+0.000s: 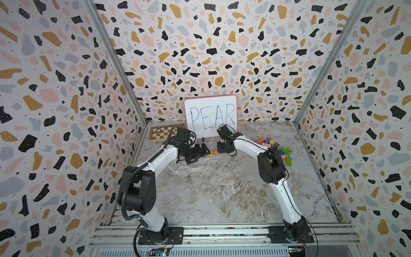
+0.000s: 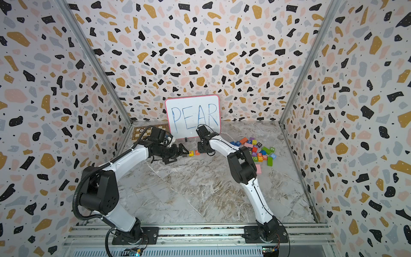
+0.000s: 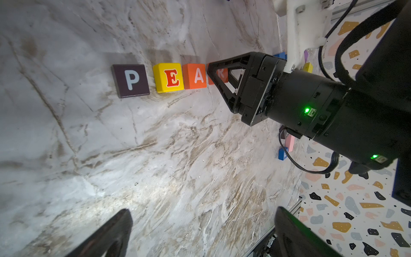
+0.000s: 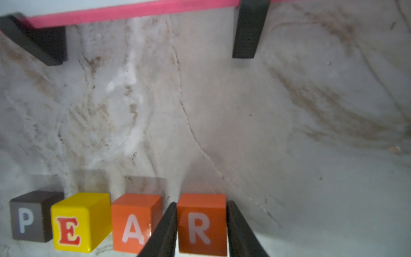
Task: Spell the uppercase word “pear” with letter blocks
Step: Place the letter block at the center of the board.
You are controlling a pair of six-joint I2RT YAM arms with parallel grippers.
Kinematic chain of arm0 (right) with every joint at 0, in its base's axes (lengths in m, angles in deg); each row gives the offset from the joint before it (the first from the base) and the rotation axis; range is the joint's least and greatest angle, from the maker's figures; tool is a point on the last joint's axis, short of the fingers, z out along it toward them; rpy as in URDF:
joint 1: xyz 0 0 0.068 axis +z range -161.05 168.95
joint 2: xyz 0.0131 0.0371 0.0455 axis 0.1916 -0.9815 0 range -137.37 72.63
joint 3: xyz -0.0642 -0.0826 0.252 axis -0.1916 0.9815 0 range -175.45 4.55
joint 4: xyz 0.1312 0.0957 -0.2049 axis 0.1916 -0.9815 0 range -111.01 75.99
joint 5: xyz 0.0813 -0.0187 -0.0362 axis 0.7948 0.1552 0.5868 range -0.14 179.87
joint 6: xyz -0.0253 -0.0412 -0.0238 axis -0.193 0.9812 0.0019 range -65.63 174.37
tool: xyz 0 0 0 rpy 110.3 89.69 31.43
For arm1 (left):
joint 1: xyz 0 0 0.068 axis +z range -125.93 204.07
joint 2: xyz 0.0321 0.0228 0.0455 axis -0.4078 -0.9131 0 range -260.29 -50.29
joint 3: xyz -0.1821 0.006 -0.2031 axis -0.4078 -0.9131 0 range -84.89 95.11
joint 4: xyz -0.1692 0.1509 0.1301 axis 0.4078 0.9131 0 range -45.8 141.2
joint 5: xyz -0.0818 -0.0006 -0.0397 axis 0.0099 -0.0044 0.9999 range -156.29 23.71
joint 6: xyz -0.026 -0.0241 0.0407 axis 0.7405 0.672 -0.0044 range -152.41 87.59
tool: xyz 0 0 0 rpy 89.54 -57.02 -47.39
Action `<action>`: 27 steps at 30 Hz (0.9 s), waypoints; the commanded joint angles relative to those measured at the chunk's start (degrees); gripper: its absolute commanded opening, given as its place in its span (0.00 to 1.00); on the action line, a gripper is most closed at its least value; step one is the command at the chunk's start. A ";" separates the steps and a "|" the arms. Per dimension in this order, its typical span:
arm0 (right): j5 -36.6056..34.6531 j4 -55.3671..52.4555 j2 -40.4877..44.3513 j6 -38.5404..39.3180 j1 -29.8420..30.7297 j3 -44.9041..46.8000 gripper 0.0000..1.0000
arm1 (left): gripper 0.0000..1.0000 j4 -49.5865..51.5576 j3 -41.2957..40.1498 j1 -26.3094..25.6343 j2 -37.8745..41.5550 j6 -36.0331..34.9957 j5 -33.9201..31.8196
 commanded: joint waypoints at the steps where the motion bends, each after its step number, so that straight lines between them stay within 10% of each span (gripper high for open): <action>1: 0.22 -0.86 -0.46 -0.80 -0.12 -1.79 0.38 | 0.99 -0.89 -0.66 0.41 1.45 0.47 1.11; 27: 0.24 -0.50 -0.34 -1.68 -0.32 -2.02 0.41 | 0.99 -1.20 -1.22 0.50 2.04 0.56 1.33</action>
